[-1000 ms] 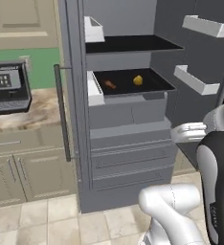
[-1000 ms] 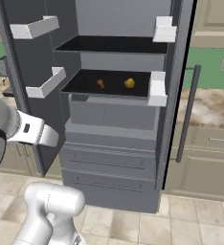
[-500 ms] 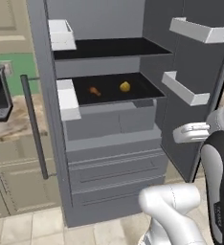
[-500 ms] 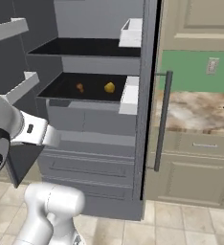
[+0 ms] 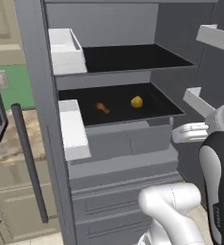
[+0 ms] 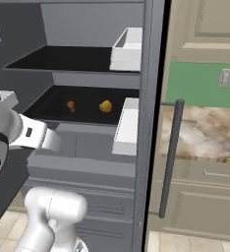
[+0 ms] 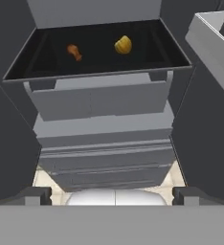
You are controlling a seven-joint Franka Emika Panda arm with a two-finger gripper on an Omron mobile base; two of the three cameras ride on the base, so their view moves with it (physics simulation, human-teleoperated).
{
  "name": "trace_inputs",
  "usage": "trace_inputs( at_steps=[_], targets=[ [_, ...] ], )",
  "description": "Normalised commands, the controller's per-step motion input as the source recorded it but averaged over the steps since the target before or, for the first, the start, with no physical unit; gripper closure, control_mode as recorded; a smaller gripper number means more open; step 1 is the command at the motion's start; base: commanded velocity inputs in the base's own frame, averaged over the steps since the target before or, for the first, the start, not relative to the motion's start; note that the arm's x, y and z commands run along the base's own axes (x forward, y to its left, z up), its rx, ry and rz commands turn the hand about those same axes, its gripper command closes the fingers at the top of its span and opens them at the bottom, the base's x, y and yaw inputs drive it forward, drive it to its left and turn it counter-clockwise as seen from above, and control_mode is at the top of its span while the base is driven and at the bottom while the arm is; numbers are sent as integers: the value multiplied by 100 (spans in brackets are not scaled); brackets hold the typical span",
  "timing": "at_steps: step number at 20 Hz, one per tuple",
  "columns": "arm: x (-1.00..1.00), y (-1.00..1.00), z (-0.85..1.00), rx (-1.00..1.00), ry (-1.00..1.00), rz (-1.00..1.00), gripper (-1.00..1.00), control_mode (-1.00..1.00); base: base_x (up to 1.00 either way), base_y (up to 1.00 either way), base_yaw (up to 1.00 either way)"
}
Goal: Open the fridge, remove the banana, squash, and chicken drumstick, and place them on any counter.
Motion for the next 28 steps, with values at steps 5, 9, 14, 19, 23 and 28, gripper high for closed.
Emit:
trace_inputs(
  at_steps=[5,9,14,19,23,28],
  targets=[
    [0,0,0,0,0,0,-100,100,73,10,-1],
    [0,0,0,0,0,0,-100,100,51,20,0],
    [0,0,0,0,0,0,-100,100,26,19,0],
    [0,0,-7,-3,6,0,-100,-100,4,1,0],
    [46,10,-23,-2,5,0,-100,-100,0,0,0],
    [60,8,-39,0,1,0,-100,-100,0,0,0]
  ],
)
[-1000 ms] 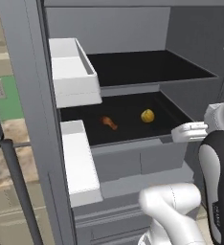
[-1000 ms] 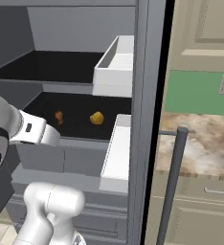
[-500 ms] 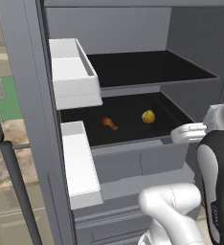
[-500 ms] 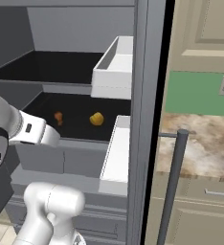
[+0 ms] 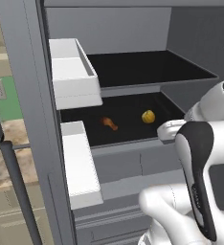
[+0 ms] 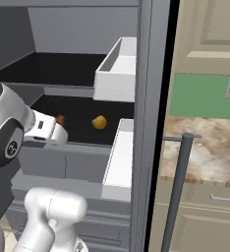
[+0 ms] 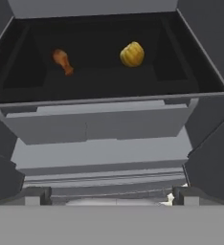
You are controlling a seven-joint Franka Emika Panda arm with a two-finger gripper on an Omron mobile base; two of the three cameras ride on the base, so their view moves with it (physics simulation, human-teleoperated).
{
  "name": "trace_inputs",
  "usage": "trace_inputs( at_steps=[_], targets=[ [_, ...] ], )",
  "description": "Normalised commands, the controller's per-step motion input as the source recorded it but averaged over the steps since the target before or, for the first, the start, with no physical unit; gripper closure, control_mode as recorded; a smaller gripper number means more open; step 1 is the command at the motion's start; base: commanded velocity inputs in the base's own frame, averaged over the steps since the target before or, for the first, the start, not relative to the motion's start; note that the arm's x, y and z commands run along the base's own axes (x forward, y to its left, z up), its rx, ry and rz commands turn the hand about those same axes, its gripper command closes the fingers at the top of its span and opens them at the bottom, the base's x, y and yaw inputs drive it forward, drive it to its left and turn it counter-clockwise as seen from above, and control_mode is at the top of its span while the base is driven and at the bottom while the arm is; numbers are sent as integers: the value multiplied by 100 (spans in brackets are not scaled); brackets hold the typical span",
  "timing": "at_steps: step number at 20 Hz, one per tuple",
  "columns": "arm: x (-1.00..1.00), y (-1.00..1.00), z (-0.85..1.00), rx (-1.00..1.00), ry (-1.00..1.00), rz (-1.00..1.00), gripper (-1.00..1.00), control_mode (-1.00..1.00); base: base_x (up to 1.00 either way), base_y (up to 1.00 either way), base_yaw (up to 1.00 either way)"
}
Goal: Open the fridge, remove the banana, squash, and chicken drumstick, and place them on any counter.
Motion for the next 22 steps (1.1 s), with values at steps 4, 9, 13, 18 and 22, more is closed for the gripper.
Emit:
trace_inputs(
  at_steps=[4,9,13,18,22],
  targets=[
    [61,0,-55,0,0,0,-100,-100,0,0,0],
    [65,0,-31,-1,-1,0,-100,-100,0,0,0],
    [65,0,-19,-6,0,-2,-100,-100,0,0,0],
    [67,-9,-9,-2,0,-4,-100,-100,0,0,0],
    [67,-23,-3,0,2,-7,-100,-100,0,0,0]
  ],
)
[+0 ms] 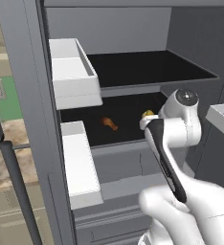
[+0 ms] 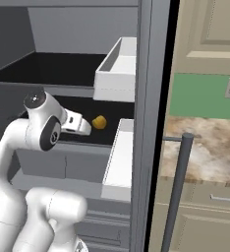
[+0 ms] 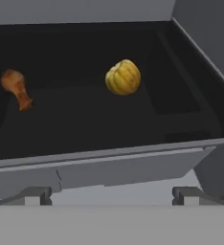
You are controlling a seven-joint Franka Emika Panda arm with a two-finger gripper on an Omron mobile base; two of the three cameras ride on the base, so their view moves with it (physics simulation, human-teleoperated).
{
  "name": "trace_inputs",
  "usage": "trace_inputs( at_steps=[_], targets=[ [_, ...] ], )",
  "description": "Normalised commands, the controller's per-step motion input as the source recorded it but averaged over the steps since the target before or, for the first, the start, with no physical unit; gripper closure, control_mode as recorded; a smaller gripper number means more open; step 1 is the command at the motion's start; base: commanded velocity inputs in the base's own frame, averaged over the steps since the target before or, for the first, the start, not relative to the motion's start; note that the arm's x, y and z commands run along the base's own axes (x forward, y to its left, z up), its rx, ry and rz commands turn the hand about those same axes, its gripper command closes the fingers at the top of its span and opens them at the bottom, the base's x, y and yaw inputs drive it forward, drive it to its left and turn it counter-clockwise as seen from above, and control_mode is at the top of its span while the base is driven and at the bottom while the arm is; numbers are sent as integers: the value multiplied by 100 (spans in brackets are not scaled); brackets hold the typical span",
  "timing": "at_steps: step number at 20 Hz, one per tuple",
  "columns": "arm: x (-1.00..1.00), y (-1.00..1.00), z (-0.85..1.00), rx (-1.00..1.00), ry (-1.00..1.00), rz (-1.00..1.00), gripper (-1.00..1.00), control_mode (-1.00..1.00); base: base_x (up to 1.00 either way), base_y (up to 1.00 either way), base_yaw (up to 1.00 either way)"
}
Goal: Open the fridge, remove the banana, squash, and chicken drumstick, and place them on any counter.
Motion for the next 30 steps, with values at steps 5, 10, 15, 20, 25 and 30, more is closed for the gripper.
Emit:
trace_inputs(
  at_steps=[5,10,15,20,25,30],
  targets=[
    [64,-24,-9,0,1,-7,-100,-100,0,0,0],
    [50,-16,-23,0,0,-5,-100,-100,0,0,0],
    [36,-7,-19,0,0,-1,-100,-100,0,0,0],
    [36,0,-35,0,0,0,-100,-100,0,0,0],
    [37,0,-45,0,0,0,-100,-100,0,0,0],
    [39,-3,-13,0,3,0,-100,-100,0,0,0]
  ],
)
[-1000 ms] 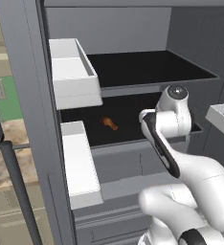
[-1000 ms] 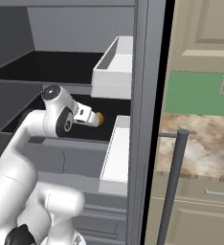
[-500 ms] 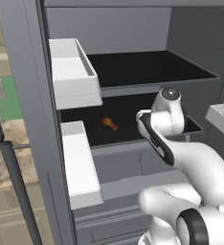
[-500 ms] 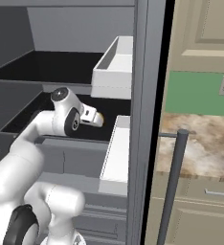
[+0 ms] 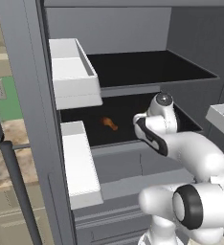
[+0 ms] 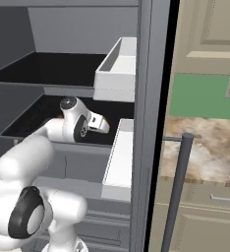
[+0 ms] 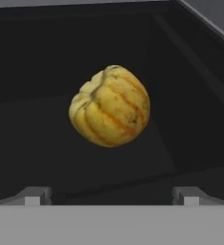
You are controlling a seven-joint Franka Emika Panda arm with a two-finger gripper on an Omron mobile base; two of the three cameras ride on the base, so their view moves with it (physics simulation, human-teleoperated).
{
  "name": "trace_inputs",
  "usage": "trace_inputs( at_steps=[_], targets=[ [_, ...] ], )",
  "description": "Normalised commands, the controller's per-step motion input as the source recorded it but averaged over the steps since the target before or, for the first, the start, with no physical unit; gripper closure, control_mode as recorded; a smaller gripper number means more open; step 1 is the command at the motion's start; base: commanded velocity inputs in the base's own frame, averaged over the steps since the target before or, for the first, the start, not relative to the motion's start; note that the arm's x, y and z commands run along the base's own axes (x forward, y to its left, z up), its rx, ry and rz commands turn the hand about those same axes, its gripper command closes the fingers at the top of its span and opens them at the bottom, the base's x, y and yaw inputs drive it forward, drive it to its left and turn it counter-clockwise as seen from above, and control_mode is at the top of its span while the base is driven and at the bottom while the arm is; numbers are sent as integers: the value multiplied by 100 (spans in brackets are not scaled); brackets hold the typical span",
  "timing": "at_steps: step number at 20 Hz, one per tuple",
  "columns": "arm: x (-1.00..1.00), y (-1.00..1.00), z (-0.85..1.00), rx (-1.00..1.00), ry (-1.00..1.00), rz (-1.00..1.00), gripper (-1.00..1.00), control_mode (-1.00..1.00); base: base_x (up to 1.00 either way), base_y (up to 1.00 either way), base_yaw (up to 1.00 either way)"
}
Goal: Open the fridge, remove the banana, squash, and chicken drumstick, and place them on any counter.
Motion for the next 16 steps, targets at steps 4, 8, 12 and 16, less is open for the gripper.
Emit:
trace_inputs(
  at_steps=[4,8,12,16],
  targets=[
    [44,-1,-5,0,6,0,-100,-100,0,0,0],
    [42,-3,-8,0,4,0,-100,-100,0,0,0],
    [38,-4,-10,0,2,0,-100,-100,0,0,0],
    [36,-9,-22,0,0,0,-100,-100,0,0,0]
  ],
)
